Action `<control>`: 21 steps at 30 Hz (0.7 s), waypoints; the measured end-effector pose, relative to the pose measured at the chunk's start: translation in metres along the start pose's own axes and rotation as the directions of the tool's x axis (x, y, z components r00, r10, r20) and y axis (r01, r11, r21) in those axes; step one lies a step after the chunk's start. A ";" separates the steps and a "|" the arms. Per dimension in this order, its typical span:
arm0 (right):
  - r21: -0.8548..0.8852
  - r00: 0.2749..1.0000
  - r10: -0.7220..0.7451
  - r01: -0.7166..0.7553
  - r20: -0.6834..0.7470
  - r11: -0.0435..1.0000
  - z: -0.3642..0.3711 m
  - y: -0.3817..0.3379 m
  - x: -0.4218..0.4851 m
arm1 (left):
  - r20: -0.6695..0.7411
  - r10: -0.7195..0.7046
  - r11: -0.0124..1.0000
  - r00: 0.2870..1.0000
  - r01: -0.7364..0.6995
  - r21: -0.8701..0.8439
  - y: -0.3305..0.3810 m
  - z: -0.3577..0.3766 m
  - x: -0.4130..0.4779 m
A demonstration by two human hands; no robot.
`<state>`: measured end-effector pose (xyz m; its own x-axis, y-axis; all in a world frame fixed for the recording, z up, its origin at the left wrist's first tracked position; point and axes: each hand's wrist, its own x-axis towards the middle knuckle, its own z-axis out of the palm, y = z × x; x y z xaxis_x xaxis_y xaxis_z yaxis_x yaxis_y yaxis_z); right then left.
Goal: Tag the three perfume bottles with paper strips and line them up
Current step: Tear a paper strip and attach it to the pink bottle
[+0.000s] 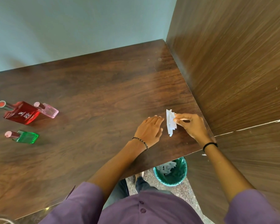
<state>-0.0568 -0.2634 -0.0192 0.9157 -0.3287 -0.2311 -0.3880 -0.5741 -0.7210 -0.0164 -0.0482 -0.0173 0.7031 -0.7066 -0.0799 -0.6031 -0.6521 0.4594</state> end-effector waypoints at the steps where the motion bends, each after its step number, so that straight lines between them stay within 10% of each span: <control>1: -0.008 1.000 0.006 -0.006 0.014 1.000 -0.001 -0.001 0.001 | 0.004 0.024 1.000 1.000 -0.024 0.001 0.003 0.001 0.002; 21: -0.218 0.985 -0.012 -0.026 -0.169 0.975 0.022 -0.026 -0.016 | 0.199 0.225 0.918 0.954 -0.276 0.283 -0.005 0.013 0.025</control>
<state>-0.0593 -0.2260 -0.0111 0.8893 -0.4442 -0.1086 -0.4250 -0.7154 -0.5546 -0.0012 -0.0662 -0.0328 0.4598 -0.8755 -0.1486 -0.8547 -0.4817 0.1935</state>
